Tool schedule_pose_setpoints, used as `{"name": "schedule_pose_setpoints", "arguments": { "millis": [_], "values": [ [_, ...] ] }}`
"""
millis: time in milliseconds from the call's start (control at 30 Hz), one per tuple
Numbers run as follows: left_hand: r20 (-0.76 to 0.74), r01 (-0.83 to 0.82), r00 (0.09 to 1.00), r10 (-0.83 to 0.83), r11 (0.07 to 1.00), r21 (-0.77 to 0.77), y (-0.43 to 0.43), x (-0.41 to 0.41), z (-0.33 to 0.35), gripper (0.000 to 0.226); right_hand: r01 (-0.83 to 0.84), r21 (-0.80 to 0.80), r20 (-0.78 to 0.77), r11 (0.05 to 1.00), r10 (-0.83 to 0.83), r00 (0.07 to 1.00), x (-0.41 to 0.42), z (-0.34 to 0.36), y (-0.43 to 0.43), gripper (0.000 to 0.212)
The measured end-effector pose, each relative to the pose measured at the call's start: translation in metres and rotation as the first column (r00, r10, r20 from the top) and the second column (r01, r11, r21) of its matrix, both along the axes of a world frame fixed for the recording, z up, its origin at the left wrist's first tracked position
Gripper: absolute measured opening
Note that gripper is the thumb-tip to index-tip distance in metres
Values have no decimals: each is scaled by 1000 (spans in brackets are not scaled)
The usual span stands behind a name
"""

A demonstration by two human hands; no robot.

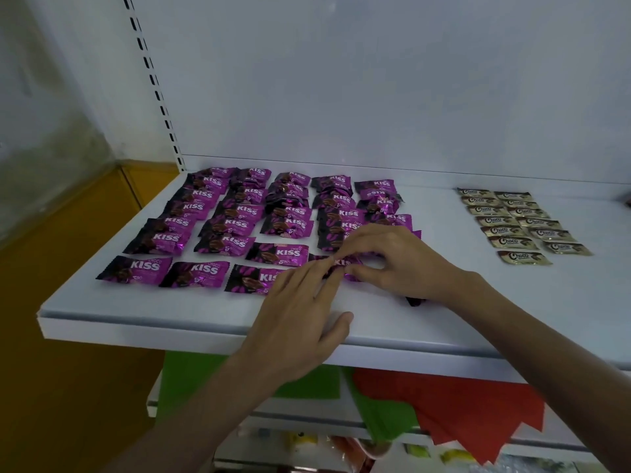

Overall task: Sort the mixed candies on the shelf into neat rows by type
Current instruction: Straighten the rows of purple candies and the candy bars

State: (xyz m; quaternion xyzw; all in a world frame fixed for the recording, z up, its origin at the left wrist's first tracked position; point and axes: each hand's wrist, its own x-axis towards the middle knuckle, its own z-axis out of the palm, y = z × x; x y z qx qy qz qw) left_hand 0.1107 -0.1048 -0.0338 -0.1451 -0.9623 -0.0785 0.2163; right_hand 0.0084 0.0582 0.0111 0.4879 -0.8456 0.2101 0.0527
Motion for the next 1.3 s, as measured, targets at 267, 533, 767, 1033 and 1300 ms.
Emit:
{"name": "schedule_pose_setpoints", "arguments": {
  "millis": [267,533,767,1033,1300],
  "values": [
    [-59,105,993,-101,993,59,9,-1,0,42,148,-67,-28,987,-150,988,-6,4,17,20],
    [-16,188,982,-188,981,44,28,-8,-7,43,290,-40,35,956,-289,957,24,-4,86,20],
    [-98,150,986,-137,978,142,24,-2,0,42,172,-119,-11,978,-175,985,40,-19,40,30],
    [-8,51,999,-50,997,51,-1,5,2,35,204,-114,-90,972,-214,973,20,-16,1,26],
    [-2,40,999,-40,996,79,4,0,4,45,177,-120,-53,977,-184,981,15,-15,5,28]
  ]
}}
